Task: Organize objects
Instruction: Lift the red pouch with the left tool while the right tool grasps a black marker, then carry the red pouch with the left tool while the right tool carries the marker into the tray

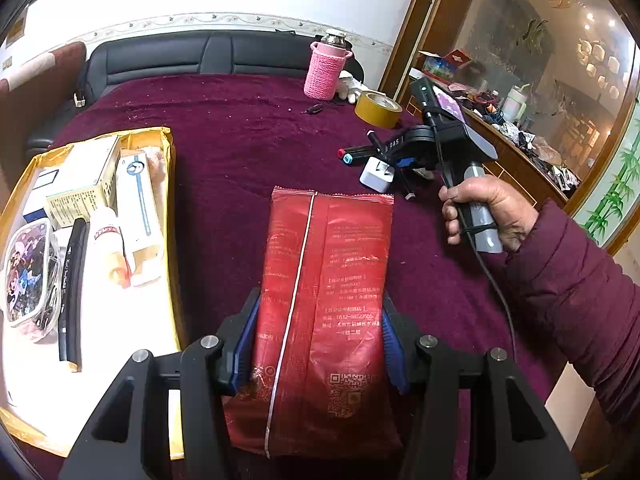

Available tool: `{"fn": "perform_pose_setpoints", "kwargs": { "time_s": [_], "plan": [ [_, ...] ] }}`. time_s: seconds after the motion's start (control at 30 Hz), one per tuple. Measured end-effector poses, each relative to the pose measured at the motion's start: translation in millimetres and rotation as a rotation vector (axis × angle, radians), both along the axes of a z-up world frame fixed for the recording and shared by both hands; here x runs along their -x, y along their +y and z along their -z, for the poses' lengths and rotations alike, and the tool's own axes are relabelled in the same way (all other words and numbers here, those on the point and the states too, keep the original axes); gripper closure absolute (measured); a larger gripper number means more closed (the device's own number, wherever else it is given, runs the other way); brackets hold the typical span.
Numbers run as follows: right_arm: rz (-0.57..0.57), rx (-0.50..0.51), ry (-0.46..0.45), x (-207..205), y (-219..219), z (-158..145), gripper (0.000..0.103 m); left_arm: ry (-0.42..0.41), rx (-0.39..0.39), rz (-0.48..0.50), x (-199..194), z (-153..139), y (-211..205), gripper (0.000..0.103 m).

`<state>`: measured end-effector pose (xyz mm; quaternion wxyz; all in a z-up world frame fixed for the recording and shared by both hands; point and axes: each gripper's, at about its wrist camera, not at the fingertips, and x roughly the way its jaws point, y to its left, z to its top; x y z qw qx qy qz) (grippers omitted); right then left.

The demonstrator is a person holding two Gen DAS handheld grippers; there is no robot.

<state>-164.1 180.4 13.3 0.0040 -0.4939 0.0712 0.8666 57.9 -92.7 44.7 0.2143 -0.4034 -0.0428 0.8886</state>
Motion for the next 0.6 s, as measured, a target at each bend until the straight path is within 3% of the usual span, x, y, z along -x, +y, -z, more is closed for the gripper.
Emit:
{"fn": "perform_pose_setpoints", "kwargs": {
  "time_s": [0.33,0.6],
  "plan": [
    [0.053,0.199,0.094,-52,24,-25,0.087,0.022,-0.026,-0.038,-10,-5,-13,0.051],
    [-0.082,0.392,0.135,-100,-9,-63,0.087,0.061,-0.025,-0.085,-32,-14,-30,0.051]
  ]
}}
